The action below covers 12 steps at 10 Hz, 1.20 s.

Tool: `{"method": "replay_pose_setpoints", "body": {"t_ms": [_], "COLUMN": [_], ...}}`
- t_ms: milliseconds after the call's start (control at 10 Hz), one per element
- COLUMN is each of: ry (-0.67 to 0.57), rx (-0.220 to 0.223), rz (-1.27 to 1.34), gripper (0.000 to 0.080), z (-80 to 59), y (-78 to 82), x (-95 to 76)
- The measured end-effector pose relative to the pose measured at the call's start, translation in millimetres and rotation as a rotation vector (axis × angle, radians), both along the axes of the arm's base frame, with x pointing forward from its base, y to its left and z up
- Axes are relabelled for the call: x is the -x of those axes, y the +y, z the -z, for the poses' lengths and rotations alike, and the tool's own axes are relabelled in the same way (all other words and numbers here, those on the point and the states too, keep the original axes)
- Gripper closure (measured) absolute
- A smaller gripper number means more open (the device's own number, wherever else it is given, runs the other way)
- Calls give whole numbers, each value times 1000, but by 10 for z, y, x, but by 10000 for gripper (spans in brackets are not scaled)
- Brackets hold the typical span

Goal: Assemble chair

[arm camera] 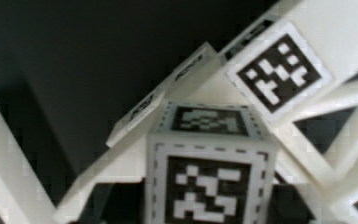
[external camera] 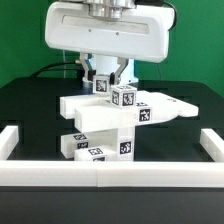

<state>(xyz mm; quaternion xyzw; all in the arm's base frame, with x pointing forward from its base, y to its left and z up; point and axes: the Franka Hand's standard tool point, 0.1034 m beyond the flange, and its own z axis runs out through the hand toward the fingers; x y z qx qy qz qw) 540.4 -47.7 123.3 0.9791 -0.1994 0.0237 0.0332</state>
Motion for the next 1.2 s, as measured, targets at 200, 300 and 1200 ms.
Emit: {"method": "replay_pose_setpoints", "body": {"t_ms": [200, 300, 1200], "ry": [-13, -19, -33], "rx": [-13, -18, -47], "rz": [149, 223, 487], "gripper": [509, 509, 188], "z": [1, 1, 20], "y": [-1, -2, 56], "x": [-3, -3, 6]}}
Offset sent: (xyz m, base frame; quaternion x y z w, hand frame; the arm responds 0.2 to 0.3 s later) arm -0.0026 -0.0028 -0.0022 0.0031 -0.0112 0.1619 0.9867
